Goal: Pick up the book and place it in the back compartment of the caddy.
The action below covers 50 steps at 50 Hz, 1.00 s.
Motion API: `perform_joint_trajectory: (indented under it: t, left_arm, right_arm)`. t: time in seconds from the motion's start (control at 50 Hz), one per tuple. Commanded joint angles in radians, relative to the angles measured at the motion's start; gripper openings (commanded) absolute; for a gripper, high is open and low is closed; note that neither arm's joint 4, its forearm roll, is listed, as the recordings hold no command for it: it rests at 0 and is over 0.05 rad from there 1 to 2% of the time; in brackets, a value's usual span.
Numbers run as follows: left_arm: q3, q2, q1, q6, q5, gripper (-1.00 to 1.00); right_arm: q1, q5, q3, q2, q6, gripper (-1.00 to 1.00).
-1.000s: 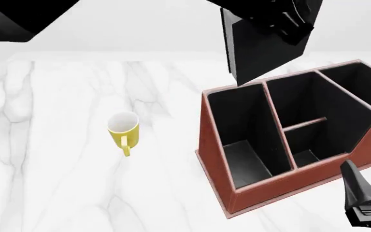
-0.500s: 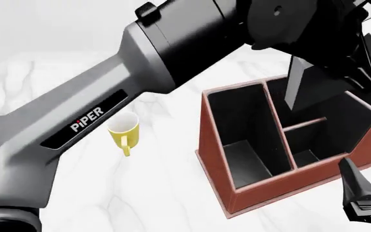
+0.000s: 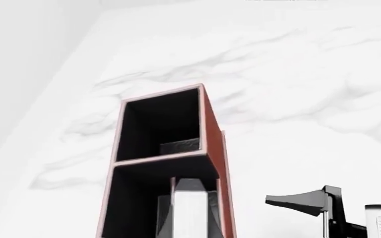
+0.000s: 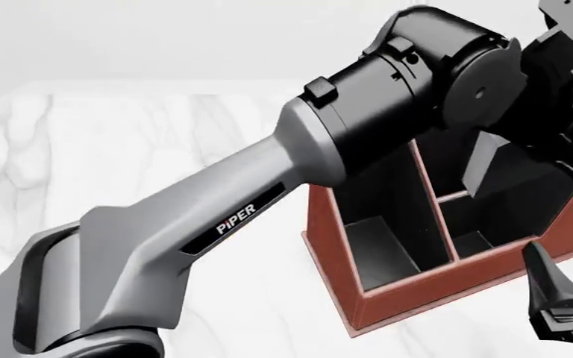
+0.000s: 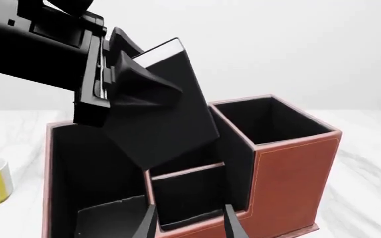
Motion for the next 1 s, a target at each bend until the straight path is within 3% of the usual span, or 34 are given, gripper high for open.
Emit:
perform_joint_trajectory:
  t: [0.02,0.18,0.3,0.42,0.48,0.7,1.0]
  left_arm:
    - [0.044,0.013,-0.013,0.010,-0.067,-1.00]
    - [0.227,-0.037,-0.021,-0.018,-0.188,-1.00]
    - [0.284,-0.034,-0.014,-0.034,-0.246,-1.00]
    - [0.259,0.006,-0.003,-0.041,-0.241,-1.00]
    - [0.203,0.038,0.014,-0.044,-0.223,-1.00]
    - [0.297,0.009,-0.007,-0.067,-0.301,-1.00]
    - [0.323,0.044,0.010,-0.072,-0.345,-1.00]
  right_arm:
    - [0.002,-0.002,0.000,0.002,0.001,1.00]
    - [0.002,-0.007,0.000,0.009,0.003,1.00]
    - [0.002,-0.009,0.000,0.011,0.004,1.00]
    - [0.002,-0.007,-0.001,0.012,0.001,1.00]
    - [0.002,-0.011,-0.001,0.016,0.004,1.00]
    - [0.002,-0.024,-0.001,0.028,0.007,1.00]
    - [0.002,-0.015,0.000,0.019,0.009,1.00]
